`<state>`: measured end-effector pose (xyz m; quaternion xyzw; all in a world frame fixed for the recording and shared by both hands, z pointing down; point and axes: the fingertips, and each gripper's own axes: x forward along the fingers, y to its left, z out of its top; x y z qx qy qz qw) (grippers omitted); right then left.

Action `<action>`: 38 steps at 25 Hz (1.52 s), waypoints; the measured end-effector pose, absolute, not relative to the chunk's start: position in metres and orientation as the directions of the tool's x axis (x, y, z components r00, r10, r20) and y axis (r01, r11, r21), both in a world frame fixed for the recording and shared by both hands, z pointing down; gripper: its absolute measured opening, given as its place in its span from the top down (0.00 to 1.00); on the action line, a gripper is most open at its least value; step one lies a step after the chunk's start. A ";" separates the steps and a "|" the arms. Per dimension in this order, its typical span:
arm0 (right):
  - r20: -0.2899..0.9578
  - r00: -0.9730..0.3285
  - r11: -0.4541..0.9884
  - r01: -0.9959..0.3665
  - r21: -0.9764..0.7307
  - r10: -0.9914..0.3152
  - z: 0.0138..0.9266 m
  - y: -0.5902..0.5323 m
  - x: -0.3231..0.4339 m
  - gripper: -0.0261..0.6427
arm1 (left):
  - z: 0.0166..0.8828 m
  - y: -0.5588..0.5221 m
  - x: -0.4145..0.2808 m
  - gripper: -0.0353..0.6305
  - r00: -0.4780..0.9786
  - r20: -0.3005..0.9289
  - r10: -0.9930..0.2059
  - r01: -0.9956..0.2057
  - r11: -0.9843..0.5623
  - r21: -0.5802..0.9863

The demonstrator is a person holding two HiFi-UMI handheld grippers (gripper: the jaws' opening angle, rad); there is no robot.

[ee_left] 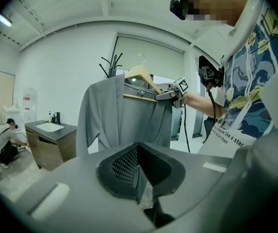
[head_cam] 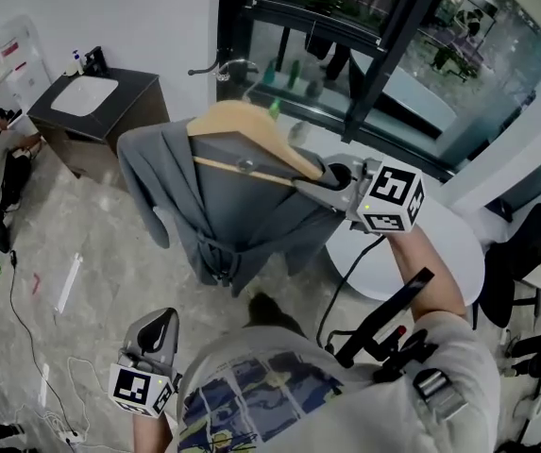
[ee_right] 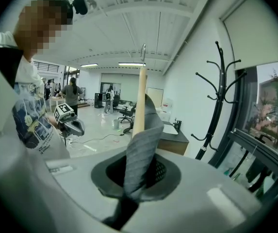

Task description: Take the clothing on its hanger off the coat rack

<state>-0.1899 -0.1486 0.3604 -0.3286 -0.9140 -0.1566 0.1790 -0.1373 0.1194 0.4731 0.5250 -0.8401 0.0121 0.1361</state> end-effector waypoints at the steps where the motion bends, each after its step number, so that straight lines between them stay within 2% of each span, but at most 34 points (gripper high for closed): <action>1: 0.429 -0.718 0.734 0.659 0.165 0.548 0.361 -0.146 -0.188 0.95 | 0.472 0.120 -0.136 0.94 -0.410 0.243 -0.879 -0.886 0.447 0.122; 38: 0.457 -0.646 0.669 0.730 0.139 0.611 0.387 -0.097 -0.133 0.95 | 0.470 0.104 -0.119 0.94 -0.365 0.243 -0.899 -0.907 0.403 0.127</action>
